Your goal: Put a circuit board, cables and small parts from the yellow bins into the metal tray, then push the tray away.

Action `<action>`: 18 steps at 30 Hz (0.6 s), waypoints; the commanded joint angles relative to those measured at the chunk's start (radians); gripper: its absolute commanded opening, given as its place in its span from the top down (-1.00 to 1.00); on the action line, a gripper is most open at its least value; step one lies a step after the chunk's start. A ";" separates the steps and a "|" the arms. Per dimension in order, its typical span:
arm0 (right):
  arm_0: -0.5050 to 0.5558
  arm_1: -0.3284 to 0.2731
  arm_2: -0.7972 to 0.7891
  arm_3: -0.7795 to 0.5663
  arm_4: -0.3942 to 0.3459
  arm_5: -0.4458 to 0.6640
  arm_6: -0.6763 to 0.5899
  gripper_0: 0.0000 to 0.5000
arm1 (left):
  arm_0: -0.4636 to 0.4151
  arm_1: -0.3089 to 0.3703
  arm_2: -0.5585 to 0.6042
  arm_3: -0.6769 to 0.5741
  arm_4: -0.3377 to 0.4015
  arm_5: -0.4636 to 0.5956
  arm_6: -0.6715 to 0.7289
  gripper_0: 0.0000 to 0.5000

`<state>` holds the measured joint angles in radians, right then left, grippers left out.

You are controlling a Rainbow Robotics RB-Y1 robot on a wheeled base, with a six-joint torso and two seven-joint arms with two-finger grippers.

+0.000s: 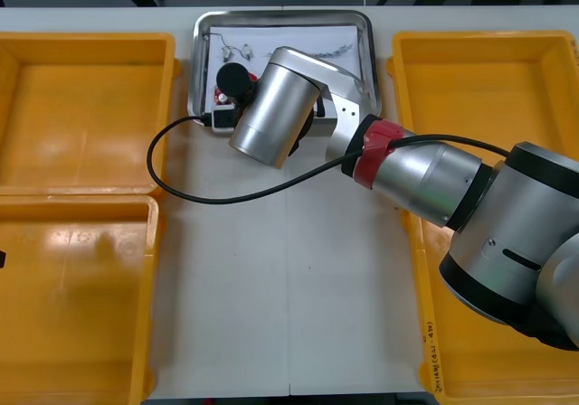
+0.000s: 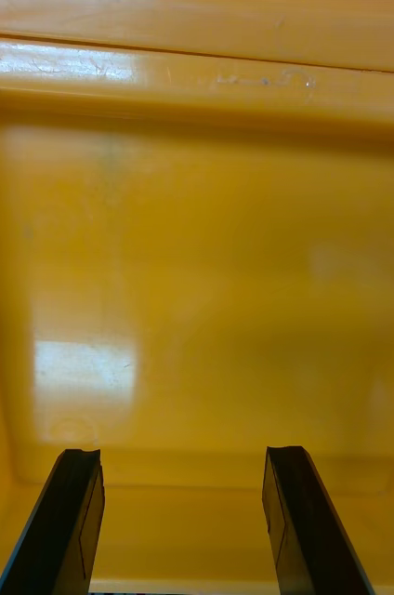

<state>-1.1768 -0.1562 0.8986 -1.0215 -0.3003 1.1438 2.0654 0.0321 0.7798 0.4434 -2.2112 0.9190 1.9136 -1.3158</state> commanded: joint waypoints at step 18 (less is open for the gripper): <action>-0.070 0.020 -0.067 -0.046 -0.008 0.085 0.104 -1.00 | 0.022 0.039 0.017 -0.027 0.007 0.006 0.020 -1.00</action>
<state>-1.1855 -0.1560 0.8855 -1.0252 -0.3009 1.1950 2.1367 0.0321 0.7798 0.4434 -2.2112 0.9190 1.9136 -1.3158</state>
